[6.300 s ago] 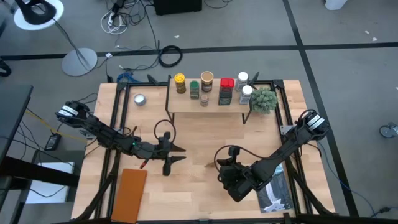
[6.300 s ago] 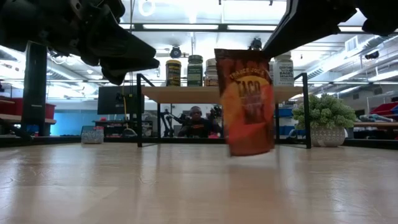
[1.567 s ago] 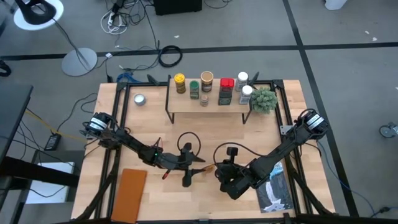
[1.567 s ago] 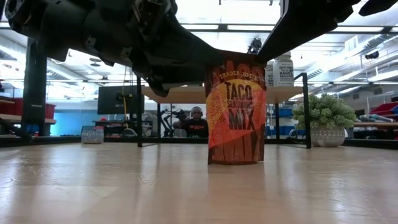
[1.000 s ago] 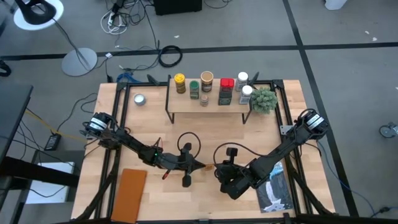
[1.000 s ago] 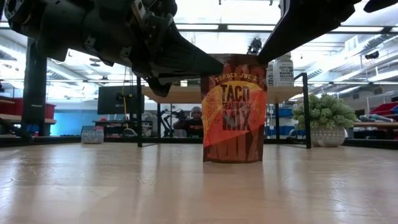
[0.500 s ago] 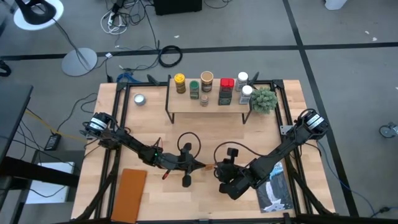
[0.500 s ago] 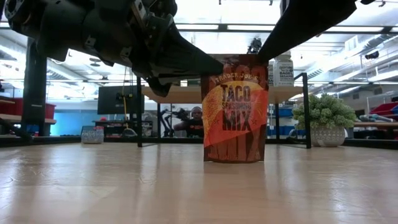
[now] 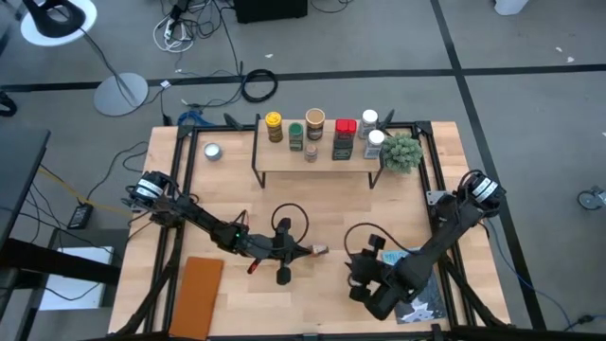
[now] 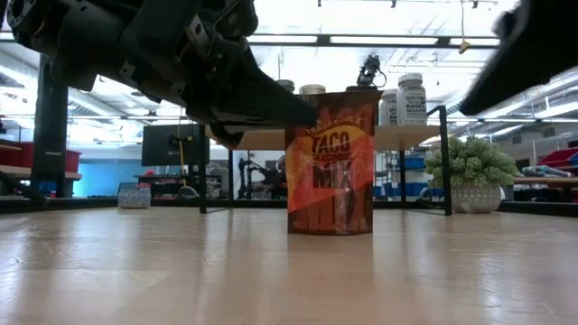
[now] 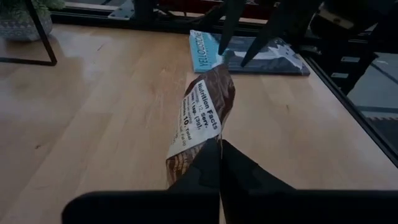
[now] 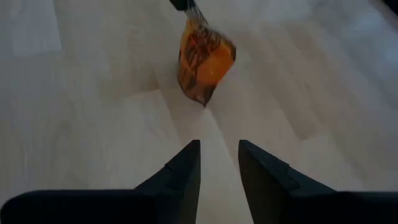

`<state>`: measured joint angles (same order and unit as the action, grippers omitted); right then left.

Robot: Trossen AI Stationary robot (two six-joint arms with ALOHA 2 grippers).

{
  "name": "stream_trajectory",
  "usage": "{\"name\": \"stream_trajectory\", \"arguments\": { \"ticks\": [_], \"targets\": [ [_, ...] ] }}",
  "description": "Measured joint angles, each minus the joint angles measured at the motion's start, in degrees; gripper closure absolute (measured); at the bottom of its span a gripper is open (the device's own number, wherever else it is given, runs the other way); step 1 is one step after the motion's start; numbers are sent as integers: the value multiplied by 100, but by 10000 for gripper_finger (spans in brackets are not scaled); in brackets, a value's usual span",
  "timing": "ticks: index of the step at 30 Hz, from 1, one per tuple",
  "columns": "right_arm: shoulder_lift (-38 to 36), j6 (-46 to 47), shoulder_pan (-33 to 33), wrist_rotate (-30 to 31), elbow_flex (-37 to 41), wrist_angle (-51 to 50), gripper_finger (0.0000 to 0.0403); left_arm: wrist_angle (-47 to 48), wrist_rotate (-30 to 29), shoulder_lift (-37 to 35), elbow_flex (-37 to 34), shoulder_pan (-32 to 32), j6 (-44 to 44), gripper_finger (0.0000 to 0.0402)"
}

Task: Shelf spices
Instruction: Put the brown seasoning bag on the shelf

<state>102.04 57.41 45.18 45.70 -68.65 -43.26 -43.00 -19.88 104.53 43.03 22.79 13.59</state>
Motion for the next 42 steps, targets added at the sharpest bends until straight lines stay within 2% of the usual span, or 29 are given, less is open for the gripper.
{"name": "stream_trajectory", "arguments": {
  "ticks": [5, 10, 15, 19, 26, 32, 37, 42],
  "targets": [
    [0, 1034, 356, 687, 882, 906, 297, 57, 2, -46, -2, -97, 6, 401],
    [0, 1410, 431, 1418, 1824, 2707, 297, 723, 2, -594, -9, -261, -7, 401],
    [0, 1308, 267, 1352, 2600, 4418, 299, 1449, 0, -1415, -11, -439, -268, 401],
    [0, 1206, 230, 1276, 3060, 5065, 300, 2041, -1, -2051, -11, -610, -418, 401],
    [0, 1392, 243, 1179, 3336, 5228, 303, 3152, -267, -3224, -11, -966, -440, 401],
    [0, 1304, 241, 1158, 3358, 5228, 304, 3543, -426, -4138, -11, -1458, -691, 401],
    [0, 1241, 235, 1160, 3358, 5225, 304, 3508, -460, -4584, -11, -1994, -1031, 401],
    [0, 1195, 232, 1162, 3358, 5225, 305, 3536, -470, -4658, -11, -2592, -1112, 401]
  ]
}}
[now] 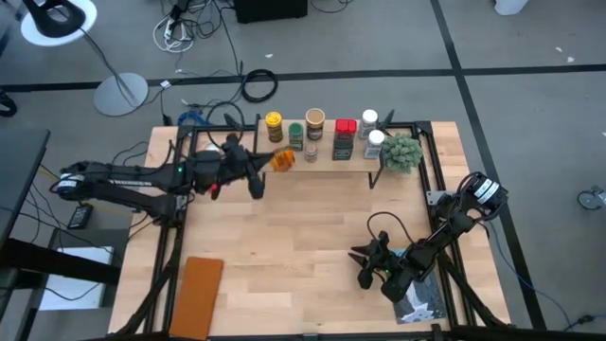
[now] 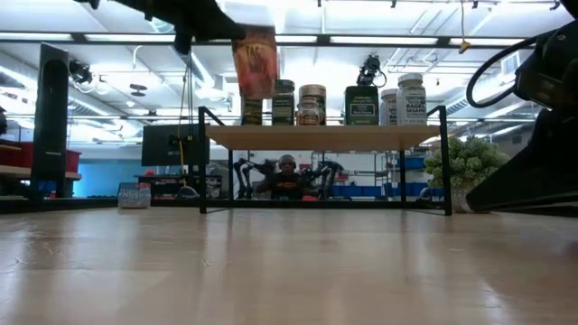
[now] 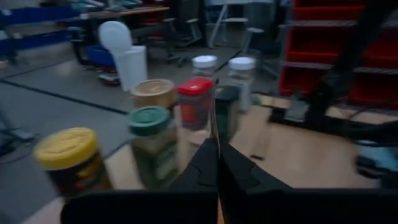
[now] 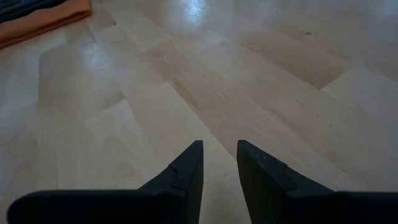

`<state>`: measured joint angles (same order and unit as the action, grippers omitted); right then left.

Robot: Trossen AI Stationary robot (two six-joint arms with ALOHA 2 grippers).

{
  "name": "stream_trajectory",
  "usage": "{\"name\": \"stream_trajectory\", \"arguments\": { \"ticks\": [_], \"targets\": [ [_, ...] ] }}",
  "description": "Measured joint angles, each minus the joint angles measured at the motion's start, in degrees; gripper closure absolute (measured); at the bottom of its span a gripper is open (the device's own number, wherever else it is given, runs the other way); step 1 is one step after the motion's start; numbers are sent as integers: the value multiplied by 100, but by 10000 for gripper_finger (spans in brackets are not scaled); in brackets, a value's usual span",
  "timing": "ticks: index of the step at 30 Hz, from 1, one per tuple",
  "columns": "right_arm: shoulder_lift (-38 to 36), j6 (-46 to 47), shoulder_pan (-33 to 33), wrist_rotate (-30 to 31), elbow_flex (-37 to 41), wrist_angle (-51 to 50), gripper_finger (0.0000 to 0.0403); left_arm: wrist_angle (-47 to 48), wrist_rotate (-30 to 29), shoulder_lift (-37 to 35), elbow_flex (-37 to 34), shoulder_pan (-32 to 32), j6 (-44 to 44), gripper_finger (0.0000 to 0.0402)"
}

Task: Shelf spices
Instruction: Put the brown seasoning bag on the shelf

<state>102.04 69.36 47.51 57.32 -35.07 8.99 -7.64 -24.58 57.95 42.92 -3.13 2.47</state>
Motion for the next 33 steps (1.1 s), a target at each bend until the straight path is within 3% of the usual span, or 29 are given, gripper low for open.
{"name": "stream_trajectory", "arguments": {
  "ticks": [11, 33],
  "targets": [
    [0, -61, -2, 7, 0, -5, 308, 401, 188, 91, -8, -803, -54, 401],
    [0, -59, -2, -4, 0, -7, 312, 796, 884, 87, -192, -1459, -82, 401]
  ]
}}
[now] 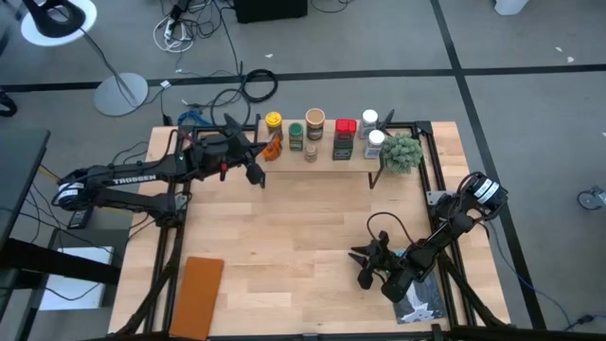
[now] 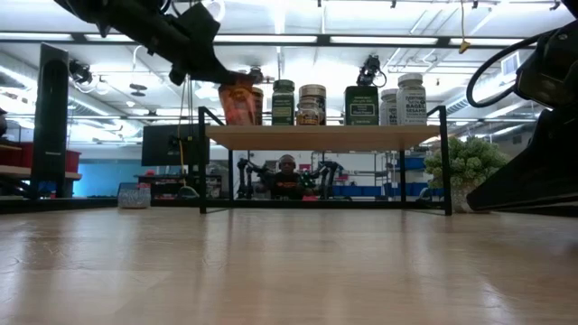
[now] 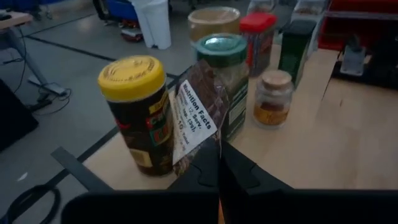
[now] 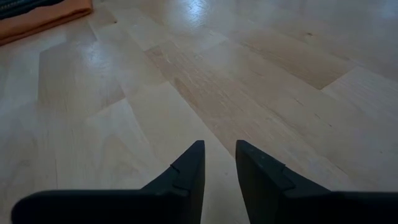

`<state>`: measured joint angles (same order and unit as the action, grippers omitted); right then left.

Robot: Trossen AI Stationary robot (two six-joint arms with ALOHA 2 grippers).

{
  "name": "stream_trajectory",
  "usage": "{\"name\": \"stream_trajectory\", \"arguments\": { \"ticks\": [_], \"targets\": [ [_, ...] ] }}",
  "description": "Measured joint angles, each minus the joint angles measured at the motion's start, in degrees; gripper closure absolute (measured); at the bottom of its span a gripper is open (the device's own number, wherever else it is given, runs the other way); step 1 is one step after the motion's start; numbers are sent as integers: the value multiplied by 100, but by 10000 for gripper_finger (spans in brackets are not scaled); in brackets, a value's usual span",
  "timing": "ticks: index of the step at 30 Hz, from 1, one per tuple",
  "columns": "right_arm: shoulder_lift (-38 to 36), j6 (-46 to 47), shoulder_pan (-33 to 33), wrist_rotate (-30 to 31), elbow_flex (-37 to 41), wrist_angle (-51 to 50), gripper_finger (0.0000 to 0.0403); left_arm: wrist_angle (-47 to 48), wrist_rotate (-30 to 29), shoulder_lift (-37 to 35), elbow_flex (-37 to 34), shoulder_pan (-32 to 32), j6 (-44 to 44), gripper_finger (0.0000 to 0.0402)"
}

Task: Shelf spices
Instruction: Put the brown seasoning bag on the shelf

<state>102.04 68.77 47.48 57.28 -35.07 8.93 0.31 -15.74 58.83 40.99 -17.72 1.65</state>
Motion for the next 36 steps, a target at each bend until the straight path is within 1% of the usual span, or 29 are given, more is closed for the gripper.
{"name": "stream_trajectory", "arguments": {
  "ticks": [7, 15, 27, 31, 36],
  "targets": [
    [0, 0, 0, 2, 0, 0, 312, 11, -1, 0, 0, 1, -110, 401],
    [0, 0, 0, 2, 0, -1, 314, -406, 1, 0, -2, 3, 48, 401],
    [0, -27, 0, 4, 0, 0, 314, -292, -1, -66, -2, 3, 175, 401],
    [0, -28, 0, 4, 0, 2, 314, -123, 35, -335, -7, 5, 170, 401],
    [0, -30, 0, 2, 0, 1, 314, 223, 147, -834, -7, 11, 170, 401]
  ]
}}
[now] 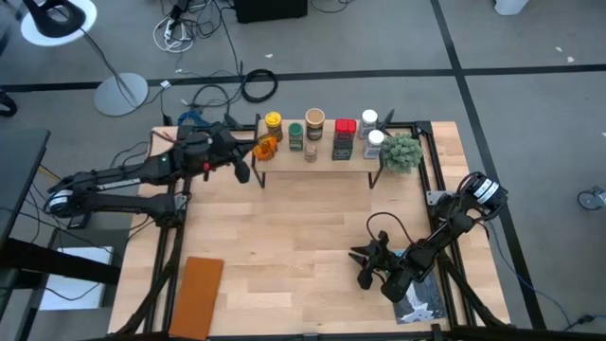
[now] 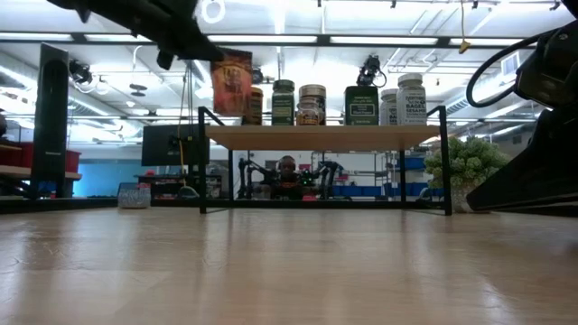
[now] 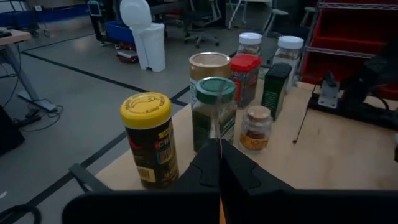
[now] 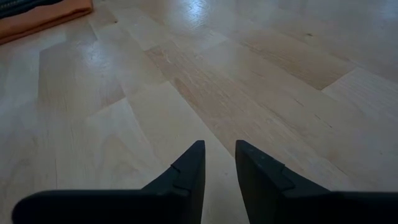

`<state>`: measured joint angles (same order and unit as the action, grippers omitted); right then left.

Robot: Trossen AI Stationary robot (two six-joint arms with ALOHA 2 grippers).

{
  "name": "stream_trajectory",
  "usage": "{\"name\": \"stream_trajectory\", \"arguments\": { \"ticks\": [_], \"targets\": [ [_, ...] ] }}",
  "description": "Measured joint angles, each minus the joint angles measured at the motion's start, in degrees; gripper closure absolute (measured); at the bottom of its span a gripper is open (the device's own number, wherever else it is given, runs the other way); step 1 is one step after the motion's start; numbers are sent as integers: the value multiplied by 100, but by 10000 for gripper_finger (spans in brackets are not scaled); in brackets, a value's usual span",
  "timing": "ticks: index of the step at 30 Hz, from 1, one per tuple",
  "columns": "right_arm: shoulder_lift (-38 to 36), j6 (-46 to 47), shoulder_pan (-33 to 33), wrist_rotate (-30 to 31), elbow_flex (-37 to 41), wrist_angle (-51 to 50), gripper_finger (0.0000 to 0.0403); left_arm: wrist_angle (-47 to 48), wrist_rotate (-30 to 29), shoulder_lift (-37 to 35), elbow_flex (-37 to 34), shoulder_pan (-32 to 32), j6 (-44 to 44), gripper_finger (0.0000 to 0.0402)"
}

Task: Shelf spices
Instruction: Put the brown seasoning bag on the shelf

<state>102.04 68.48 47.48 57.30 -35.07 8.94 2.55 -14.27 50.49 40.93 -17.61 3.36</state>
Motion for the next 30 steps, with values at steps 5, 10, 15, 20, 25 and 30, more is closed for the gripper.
{"name": "stream_trajectory", "arguments": {
  "ticks": [5, 10, 15, 20, 25, 30],
  "targets": [
    [0, 5, 0, 2, 0, -1, 314, 107, 283, -178, -66, 3, -6, 401],
    [0, 46, 0, -1, 0, 2, 314, -1121, 686, -221, -775, 12, 46, 401],
    [0, 49, 0, -11, -2, 34, 314, -2541, 757, -226, -1280, 9, 160, 401],
    [0, 45, 0, -11, -2, 36, 314, -2490, 743, -224, -1296, -2, 67, 401],
    [0, 43, 0, -13, -2, 34, 314, -2269, 496, -224, -1296, -2, -37, 401],
    [0, 38, 0, -15, -2, 34, 314, -1968, 428, -213, -1298, -2, -35, 401]
  ]
}}
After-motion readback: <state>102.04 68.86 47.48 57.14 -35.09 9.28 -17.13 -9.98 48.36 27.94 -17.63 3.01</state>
